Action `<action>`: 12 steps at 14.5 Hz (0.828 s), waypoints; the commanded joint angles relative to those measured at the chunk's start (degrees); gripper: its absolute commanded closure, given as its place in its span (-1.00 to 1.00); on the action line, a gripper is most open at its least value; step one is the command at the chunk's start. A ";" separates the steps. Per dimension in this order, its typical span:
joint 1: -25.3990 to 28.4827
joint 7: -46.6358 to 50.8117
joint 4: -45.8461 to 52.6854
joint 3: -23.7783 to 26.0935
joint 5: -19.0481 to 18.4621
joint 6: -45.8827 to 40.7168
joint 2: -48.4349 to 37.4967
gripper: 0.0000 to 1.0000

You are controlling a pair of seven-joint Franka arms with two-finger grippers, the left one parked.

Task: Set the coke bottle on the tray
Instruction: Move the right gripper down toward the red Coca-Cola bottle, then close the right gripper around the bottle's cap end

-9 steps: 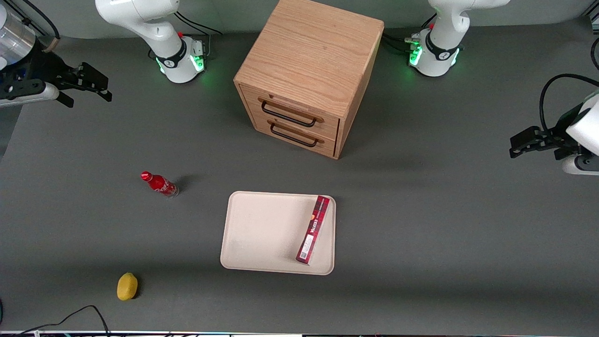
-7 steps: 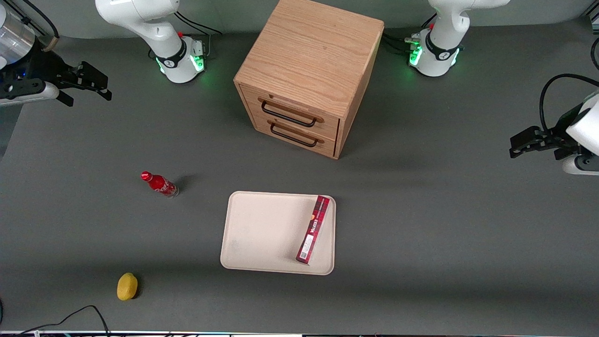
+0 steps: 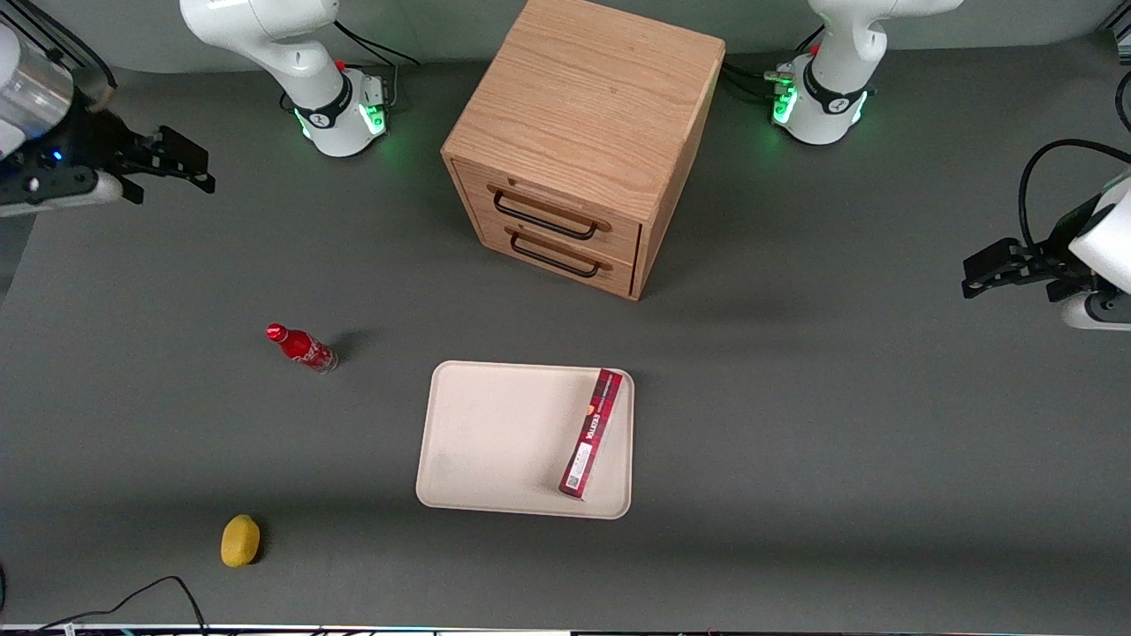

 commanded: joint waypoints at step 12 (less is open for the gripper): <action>-2.25 -5.68 -23.61 -0.01 -3.79 42.47 12.46 -1.00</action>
